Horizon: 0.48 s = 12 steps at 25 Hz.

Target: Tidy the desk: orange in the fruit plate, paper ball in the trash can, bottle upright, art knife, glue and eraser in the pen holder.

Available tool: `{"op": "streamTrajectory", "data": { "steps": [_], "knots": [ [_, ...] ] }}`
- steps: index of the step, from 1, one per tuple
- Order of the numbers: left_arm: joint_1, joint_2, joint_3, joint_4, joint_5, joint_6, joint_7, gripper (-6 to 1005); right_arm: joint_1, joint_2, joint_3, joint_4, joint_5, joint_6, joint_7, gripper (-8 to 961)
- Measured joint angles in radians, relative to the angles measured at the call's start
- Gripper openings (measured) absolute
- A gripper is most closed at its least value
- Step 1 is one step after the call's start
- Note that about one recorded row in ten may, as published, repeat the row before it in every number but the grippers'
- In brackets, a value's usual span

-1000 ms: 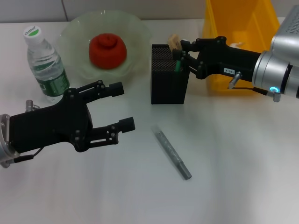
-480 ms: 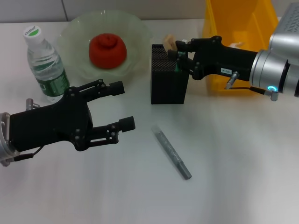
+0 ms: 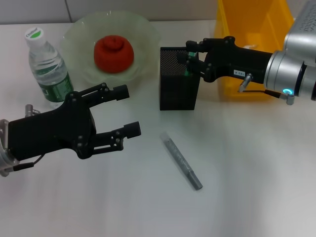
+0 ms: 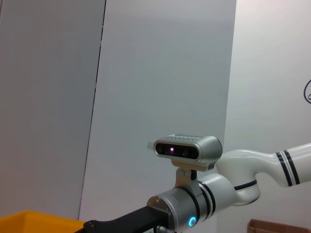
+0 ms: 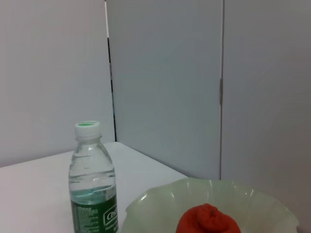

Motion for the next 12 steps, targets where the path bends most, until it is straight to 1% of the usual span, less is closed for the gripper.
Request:
{"op": "streamTrajectory", "data": {
  "steps": [3, 6, 8, 10, 12],
  "knots": [
    [0.001, 0.000, 0.000, 0.000, 0.000, 0.000, 0.000, 801, -0.002, 0.000, 0.003, -0.007, 0.003, -0.005, 0.001, 334],
    [0.003, 0.000, 0.000, 0.000, -0.001, 0.006, 0.000, 800, -0.020, 0.001, -0.001, -0.053, 0.004, -0.028, 0.030, 335],
    [0.005, 0.000, -0.001, 0.000, -0.004, 0.010, -0.001, 800, -0.044, 0.000, -0.005, -0.127, -0.025, -0.068, 0.109, 335],
    [0.007, 0.002, -0.003, 0.000, -0.005, 0.011, -0.002, 800, -0.067, 0.000, -0.001, -0.229, -0.095, -0.121, 0.230, 335],
    [0.009, 0.003, -0.007, 0.000, -0.005, 0.013, -0.004, 800, -0.085, -0.001, 0.008, -0.382, -0.214, -0.185, 0.406, 335]
  ]
}}
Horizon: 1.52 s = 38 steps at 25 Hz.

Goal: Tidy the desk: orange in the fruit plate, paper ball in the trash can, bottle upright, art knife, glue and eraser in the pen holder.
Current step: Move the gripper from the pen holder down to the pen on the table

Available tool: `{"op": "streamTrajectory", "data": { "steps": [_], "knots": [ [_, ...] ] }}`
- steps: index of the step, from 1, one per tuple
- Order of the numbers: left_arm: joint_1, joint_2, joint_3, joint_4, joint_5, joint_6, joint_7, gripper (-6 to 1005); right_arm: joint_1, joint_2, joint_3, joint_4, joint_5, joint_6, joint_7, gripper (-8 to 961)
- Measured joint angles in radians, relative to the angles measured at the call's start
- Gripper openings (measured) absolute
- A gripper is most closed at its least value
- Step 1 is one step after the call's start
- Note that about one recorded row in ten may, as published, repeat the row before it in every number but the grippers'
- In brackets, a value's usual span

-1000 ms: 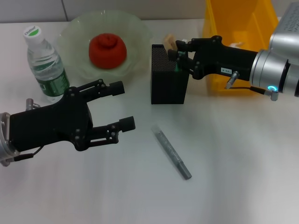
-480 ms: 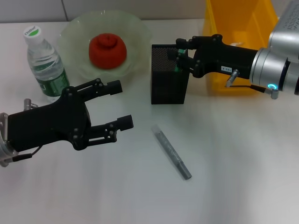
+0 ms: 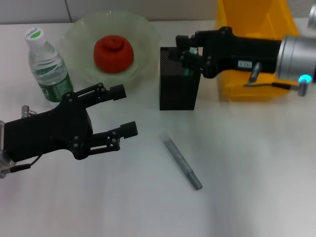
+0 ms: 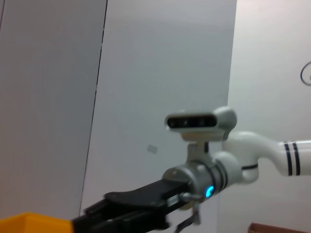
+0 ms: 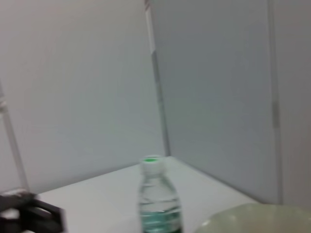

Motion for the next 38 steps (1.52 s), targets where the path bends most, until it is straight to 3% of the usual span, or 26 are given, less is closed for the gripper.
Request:
{"op": "streamTrajectory", "data": {
  "steps": [3, 6, 11, 14, 20, 26, 38],
  "knots": [
    [0.004, 0.003, -0.007, 0.000, 0.000, 0.007, -0.001, 800, 0.012, 0.000, 0.022, -0.210, -0.208, -0.105, 0.286, 337],
    [0.009, 0.006, -0.014, 0.000, -0.001, 0.019, -0.002, 800, 0.110, -0.002, 0.066, -0.385, -0.457, -0.287, 0.588, 344],
    [0.014, 0.007, -0.033, 0.001, 0.003, 0.038, -0.002, 800, 0.303, -0.003, 0.079, -0.459, -0.740, -0.523, 0.866, 355],
    [0.020, 0.007, -0.034, 0.007, 0.002, 0.046, -0.003, 800, 0.404, -0.001, 0.060, -0.421, -0.890, -0.604, 0.949, 362],
    [0.025, 0.005, -0.034, 0.009, 0.002, 0.056, -0.004, 800, 0.468, 0.003, -0.024, -0.255, -0.950, -0.574, 0.967, 375],
    [0.026, 0.001, -0.034, 0.007, 0.003, 0.057, 0.001, 800, 0.503, 0.009, -0.048, -0.090, -0.913, -0.509, 0.993, 593],
    [0.021, 0.000, -0.033, 0.003, 0.006, 0.052, 0.003, 800, 0.619, 0.014, -0.143, 0.220, -0.871, -0.392, 1.062, 580]
  ]
}}
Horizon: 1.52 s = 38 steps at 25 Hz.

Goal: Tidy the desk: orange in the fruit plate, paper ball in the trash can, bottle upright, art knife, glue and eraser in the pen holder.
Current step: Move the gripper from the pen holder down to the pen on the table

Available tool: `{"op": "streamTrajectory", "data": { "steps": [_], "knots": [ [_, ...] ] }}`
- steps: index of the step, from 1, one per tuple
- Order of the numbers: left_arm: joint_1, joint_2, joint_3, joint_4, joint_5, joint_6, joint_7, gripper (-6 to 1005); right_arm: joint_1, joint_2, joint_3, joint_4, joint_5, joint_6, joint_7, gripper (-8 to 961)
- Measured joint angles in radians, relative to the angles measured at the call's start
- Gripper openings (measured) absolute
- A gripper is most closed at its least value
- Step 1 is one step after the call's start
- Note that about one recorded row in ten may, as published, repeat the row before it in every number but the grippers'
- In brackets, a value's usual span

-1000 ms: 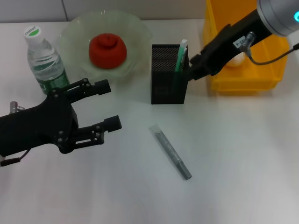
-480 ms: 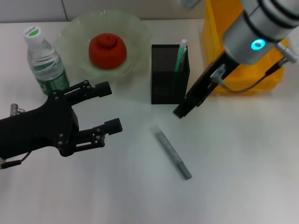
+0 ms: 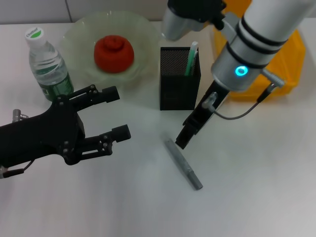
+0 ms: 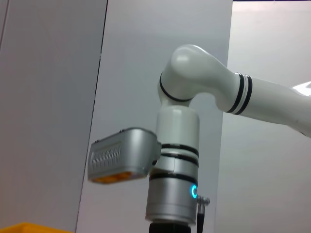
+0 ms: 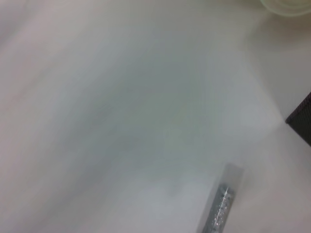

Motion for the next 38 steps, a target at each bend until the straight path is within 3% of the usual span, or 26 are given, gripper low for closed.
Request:
{"op": "streamTrajectory", "data": {
  "steps": [15, 38],
  "knots": [
    [-0.004, -0.002, -0.001, -0.001, 0.001, -0.008, 0.001, 800, 0.005, 0.000, -0.060, 0.162, 0.086, 0.138, 0.022, 562],
    [-0.013, -0.004, 0.004, -0.001, 0.000, -0.022, 0.012, 800, -0.006, 0.000, -0.173, 0.220, 0.174, 0.233, 0.026, 472]
  ]
}}
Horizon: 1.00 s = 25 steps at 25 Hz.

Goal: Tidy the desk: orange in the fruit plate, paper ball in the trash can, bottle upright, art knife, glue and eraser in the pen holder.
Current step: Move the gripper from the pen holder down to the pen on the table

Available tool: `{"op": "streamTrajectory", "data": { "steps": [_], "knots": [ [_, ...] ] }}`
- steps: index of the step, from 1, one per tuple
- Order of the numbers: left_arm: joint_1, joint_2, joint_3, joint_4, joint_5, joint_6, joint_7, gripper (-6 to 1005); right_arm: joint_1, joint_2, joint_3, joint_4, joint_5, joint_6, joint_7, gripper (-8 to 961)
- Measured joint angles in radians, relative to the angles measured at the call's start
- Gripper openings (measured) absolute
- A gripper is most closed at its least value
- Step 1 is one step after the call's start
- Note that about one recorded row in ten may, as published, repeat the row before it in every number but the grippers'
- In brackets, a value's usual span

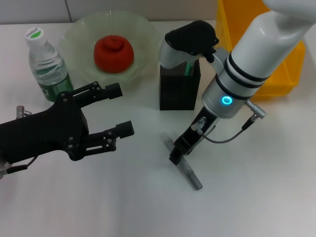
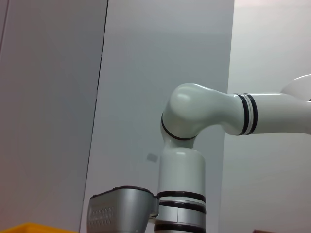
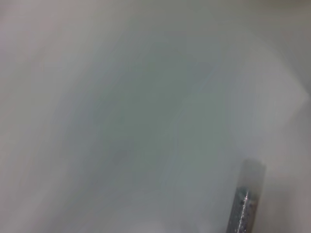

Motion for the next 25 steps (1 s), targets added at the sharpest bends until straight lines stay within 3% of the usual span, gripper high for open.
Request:
{"op": "streamTrajectory", "data": {
  "steps": [4, 9, 14, 25],
  "knots": [
    [0.000, 0.000, 0.001, -0.001, 0.000, 0.000, 0.002, 800, 0.000, 0.000, -0.002, 0.001, 0.000, 0.000, -0.003, 456],
    [0.000, -0.004, 0.001, -0.002, 0.000, 0.000, 0.002, 800, 0.000, 0.000, -0.012, 0.001, 0.001, 0.001, -0.003, 317],
    [0.000, -0.005, 0.001, -0.002, 0.000, 0.001, 0.002, 800, 0.000, 0.000, -0.013, 0.001, 0.002, 0.002, -0.006, 315],
    [0.000, -0.008, 0.002, -0.002, 0.000, 0.001, 0.002, 800, 0.000, 0.000, -0.027, 0.001, 0.002, 0.002, -0.009, 184]
  ]
}}
